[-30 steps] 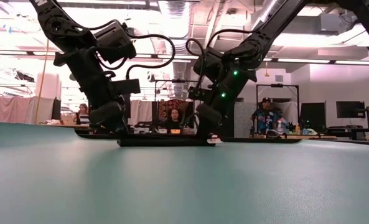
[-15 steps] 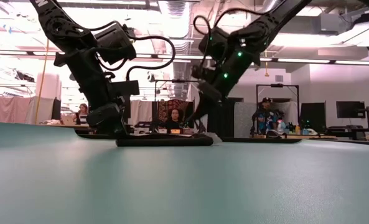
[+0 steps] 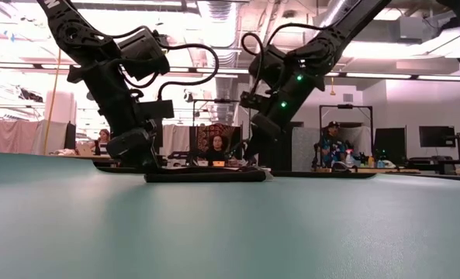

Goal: Roll towel
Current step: Roll the brown towel

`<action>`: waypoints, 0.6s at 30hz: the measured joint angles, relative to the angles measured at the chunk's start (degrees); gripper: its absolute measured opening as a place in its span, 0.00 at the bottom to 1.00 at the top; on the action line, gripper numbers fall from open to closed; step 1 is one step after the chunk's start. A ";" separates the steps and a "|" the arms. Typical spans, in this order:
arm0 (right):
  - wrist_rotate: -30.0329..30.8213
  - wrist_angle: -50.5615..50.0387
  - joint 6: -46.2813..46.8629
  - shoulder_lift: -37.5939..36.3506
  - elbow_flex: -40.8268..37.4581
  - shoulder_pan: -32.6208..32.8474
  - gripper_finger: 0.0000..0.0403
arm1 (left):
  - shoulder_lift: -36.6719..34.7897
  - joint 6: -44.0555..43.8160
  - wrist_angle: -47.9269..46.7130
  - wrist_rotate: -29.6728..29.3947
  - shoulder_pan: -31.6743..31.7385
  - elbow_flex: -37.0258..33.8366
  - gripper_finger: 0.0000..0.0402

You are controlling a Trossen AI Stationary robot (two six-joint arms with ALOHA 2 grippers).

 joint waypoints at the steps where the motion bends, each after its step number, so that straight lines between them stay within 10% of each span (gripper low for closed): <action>1: -0.09 0.00 0.11 0.00 -0.17 -0.26 0.29 | 0.00 0.02 -0.02 0.03 0.00 0.00 0.00; 18: -0.25 5.15 3.65 5.32 -3.12 -0.29 0.29 | 0.00 -0.33 -0.69 1.73 -0.01 0.00 0.01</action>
